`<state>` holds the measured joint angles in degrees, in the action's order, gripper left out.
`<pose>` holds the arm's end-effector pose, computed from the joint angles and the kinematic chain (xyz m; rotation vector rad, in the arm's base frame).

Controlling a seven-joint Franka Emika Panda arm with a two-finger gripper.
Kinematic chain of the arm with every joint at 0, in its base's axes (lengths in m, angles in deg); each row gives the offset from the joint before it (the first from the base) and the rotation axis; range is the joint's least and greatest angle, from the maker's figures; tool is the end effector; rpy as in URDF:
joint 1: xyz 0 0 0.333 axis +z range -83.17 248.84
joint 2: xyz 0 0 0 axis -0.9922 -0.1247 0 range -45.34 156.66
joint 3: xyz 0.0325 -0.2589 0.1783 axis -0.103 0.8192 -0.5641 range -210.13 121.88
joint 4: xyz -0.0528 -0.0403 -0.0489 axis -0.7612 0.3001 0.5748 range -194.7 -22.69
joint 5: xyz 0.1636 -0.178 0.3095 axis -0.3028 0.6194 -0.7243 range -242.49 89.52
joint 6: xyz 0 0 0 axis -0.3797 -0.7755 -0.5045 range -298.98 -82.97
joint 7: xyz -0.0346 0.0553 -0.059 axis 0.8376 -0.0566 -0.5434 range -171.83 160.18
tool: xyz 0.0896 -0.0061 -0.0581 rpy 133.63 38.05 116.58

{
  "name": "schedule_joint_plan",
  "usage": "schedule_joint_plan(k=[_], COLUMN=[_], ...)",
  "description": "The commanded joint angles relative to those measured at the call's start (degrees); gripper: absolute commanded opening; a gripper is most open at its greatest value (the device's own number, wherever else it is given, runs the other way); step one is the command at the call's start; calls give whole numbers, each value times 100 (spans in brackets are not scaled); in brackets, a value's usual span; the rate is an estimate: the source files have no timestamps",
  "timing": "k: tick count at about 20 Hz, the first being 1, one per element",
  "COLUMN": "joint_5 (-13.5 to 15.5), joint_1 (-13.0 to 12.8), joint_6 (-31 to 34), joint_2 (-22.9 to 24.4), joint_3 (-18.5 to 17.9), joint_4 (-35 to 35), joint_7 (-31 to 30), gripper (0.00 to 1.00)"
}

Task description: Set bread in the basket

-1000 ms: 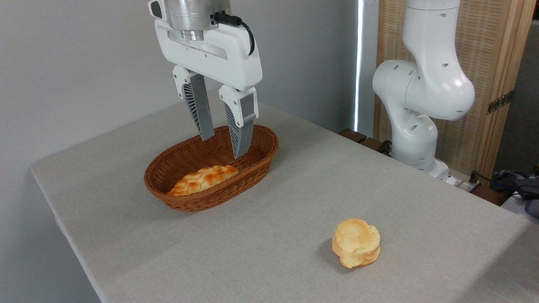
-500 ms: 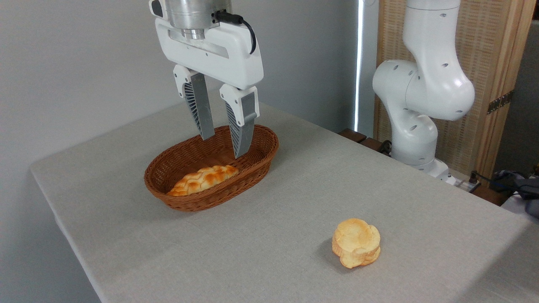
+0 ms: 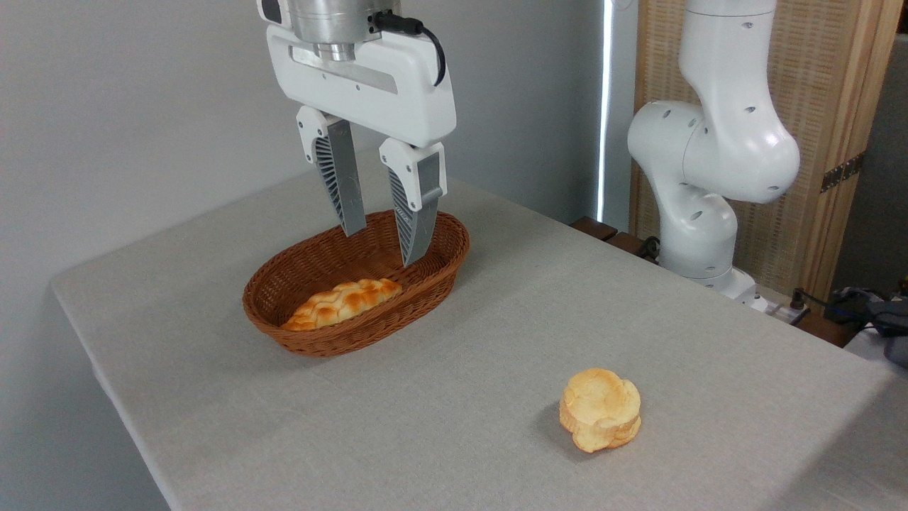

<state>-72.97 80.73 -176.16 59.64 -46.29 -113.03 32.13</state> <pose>0.5361 -0.0049 0.6302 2.9236 -1.0012 0.0788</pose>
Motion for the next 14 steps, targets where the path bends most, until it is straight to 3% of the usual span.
schedule_joint_plan(k=[1, 5, 14], joint_5=[79, 53, 9], joint_1=[-71, -89, -115], joint_6=[-1, -10, -19], joint_2=[330, 594, 1719], joint_3=[-108, -345, -846], joint_4=[-277, -471, -1534], joint_7=[-16, 2, 607], gripper=[100, 100, 100])
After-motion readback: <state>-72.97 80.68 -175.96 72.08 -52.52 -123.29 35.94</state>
